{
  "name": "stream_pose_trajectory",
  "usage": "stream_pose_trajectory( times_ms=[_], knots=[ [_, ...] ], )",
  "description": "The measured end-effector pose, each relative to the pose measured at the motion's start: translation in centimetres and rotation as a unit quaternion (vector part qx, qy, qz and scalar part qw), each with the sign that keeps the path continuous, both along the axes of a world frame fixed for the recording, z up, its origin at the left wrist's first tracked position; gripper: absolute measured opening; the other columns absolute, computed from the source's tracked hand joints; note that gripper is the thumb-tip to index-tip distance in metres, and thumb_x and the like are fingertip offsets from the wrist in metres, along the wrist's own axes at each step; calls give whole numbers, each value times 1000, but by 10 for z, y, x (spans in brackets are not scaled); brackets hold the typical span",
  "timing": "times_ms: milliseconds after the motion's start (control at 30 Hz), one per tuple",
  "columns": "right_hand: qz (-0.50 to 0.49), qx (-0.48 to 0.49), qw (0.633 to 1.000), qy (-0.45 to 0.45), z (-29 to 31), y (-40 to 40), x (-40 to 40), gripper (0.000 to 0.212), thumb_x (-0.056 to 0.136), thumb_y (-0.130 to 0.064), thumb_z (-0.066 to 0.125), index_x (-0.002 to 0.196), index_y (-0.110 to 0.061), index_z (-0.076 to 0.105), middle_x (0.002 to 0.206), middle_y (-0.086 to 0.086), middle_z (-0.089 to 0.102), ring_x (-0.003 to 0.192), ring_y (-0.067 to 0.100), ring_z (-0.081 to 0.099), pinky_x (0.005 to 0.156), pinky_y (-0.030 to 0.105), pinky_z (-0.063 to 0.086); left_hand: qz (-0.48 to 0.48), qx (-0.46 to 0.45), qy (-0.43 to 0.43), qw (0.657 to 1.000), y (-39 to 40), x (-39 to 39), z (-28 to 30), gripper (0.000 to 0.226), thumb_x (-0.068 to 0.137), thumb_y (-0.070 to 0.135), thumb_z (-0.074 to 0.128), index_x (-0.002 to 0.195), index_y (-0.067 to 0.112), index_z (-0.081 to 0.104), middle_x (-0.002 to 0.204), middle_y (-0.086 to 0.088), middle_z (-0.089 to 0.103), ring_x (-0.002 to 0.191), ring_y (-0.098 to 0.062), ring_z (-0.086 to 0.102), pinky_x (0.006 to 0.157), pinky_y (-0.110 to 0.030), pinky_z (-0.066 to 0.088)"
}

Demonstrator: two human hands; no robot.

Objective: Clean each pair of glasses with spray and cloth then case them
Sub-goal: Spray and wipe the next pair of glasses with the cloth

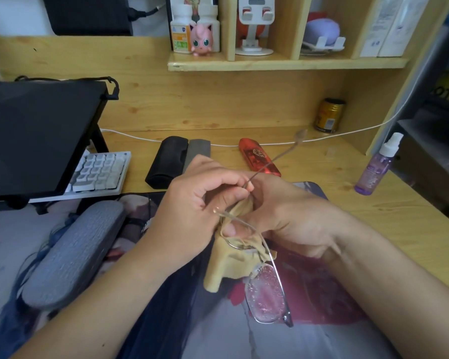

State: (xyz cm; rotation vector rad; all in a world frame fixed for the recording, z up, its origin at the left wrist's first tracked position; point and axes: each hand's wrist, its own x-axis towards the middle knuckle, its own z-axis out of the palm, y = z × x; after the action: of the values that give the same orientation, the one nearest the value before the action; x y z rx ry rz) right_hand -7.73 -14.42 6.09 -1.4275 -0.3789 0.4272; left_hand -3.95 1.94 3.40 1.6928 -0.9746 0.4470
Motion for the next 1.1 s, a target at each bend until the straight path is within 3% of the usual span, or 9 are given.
stream_pose_trajectory(
  times_ms=[200,300,467,567,667,767,867,967,1100],
  knots=[
    [-73,69,995,21,-2,4,1,57,78,17,70,129,-5,57,83,10,65,72,17,68,68,27,57,21,-40,48,998,0,0,-1,23,87,1,71,89,25,73,96,6,68,100,-16,66,89,-23,50],
    [-113,95,989,24,0,3,3,55,81,12,71,132,-6,56,84,11,67,68,19,67,65,28,57,33,-85,101,991,1,1,2,24,85,13,73,84,37,74,93,7,71,95,-20,69,88,-31,53],
    [-189,98,977,11,2,9,3,32,89,7,64,119,-6,63,82,9,72,68,19,69,65,31,58,77,-102,129,983,1,2,2,14,87,17,71,86,30,74,94,3,73,94,-19,71,87,-34,54],
    [-340,7,940,-36,-1,-9,18,13,95,-4,64,99,-15,69,78,4,70,65,17,62,64,35,50,72,-129,122,981,4,1,7,16,92,15,72,88,31,74,97,-9,71,90,-13,70,76,-21,53],
    [-423,-172,881,-121,-3,-36,30,31,95,-15,68,123,-26,60,97,-2,72,79,12,67,76,35,52,80,-135,90,983,7,-3,12,22,93,0,65,93,21,69,99,-18,65,85,1,66,67,-8,51],
    [-365,-327,845,-214,-8,-43,31,64,98,-23,61,150,-47,32,73,-20,62,64,-2,54,64,12,41,93,-91,34,991,9,1,8,19,93,4,67,94,23,70,98,-5,68,95,-7,66,80,-15,50],
    [-359,-351,815,-291,-9,-48,36,41,100,-20,56,137,-39,57,59,-37,53,58,-7,49,58,9,34,88,-70,10,994,12,5,4,19,95,9,67,97,28,70,96,10,70,96,-13,66,88,-22,50],
    [-388,-383,777,-315,-9,-52,37,19,95,-26,64,114,-27,69,71,-24,62,72,-2,54,66,11,32,83,-24,-17,996,12,3,21,17,95,12,67,96,29,70,95,11,70,92,-13,67,84,-24,50],
    [-378,-388,778,-318,-14,-57,38,11,89,-25,69,98,-26,63,77,-11,65,72,-1,55,61,1,36,63,211,-211,952,15,15,89,13,98,18,65,98,14,77,89,6,69,84,-16,63,80,-34,49]
  ],
)
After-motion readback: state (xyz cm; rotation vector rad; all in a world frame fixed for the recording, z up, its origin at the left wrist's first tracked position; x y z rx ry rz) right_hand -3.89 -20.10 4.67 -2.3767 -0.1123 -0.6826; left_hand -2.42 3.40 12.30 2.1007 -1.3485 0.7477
